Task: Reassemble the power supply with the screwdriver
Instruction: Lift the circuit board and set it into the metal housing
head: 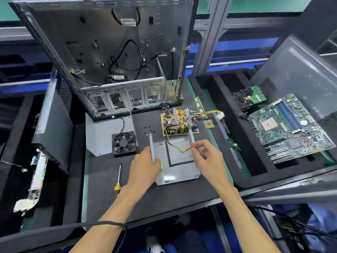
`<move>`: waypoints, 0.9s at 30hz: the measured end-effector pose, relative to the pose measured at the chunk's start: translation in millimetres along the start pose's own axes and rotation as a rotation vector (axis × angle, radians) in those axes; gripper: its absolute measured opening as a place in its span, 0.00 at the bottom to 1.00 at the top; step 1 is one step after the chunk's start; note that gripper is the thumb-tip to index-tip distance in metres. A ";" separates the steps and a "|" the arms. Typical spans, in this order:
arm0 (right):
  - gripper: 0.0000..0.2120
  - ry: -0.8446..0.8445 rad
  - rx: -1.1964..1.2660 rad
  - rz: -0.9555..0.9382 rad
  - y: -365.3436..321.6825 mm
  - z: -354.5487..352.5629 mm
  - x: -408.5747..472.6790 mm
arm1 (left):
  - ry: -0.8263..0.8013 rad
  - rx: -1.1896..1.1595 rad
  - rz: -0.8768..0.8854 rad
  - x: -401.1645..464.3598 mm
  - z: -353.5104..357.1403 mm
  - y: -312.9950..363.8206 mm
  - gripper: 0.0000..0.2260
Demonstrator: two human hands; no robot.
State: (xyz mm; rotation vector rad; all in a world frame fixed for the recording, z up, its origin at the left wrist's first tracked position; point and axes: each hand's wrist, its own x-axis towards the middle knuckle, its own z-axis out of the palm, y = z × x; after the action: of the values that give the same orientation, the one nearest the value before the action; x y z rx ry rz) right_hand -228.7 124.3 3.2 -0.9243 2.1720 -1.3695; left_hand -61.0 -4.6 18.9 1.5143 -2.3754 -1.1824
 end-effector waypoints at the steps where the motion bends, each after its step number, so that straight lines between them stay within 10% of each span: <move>1: 0.07 0.005 0.017 -0.024 -2.8 0.7 0.3 | 0.007 -0.003 0.001 -0.6 -1.2 -0.1 0.02; 15: 0.06 -0.029 -0.295 -0.385 -37.3 0.6 14.3 | 0.006 0.197 0.035 -17.1 -6.2 3.0 0.12; 27: 0.06 0.073 -0.386 -0.088 12.4 -24.3 50.0 | -0.010 0.118 -0.019 -25.9 -15.2 -18.7 0.16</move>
State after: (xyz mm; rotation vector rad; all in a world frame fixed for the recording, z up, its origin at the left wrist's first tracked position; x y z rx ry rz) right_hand -283.1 107.4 2.9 -1.1328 2.5322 -1.0511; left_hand -27.3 3.7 25.6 1.5724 -2.4834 -1.0724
